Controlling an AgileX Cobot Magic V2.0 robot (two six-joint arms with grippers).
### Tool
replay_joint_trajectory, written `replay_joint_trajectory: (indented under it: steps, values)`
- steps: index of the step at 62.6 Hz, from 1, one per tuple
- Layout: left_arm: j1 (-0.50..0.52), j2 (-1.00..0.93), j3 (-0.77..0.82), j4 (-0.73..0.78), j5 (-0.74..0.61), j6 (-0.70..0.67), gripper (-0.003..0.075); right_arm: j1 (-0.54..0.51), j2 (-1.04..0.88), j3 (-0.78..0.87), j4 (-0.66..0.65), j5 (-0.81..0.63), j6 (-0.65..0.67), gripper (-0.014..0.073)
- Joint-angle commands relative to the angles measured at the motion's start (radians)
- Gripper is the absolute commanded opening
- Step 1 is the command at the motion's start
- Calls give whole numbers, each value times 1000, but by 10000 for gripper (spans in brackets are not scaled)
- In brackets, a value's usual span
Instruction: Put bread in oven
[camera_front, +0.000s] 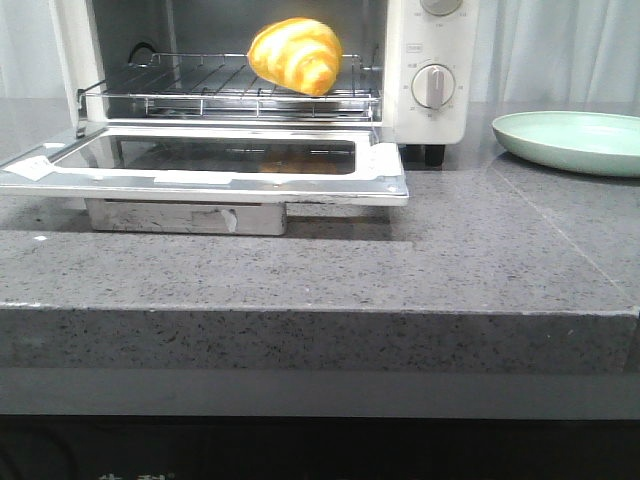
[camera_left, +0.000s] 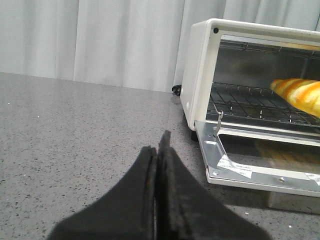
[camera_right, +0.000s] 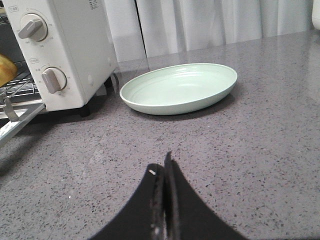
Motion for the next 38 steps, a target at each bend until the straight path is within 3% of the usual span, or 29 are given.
replay_joint_trajectory:
  steps: [1,38]
  values:
    - [-9,-20,24,-2,-80,-2,-18,-4,-21,4,3,-90,-8,-69]
    - [-9,-20,24,-2,-80,-2,-18,-4,-22,4,-1,-101,-187,-69]
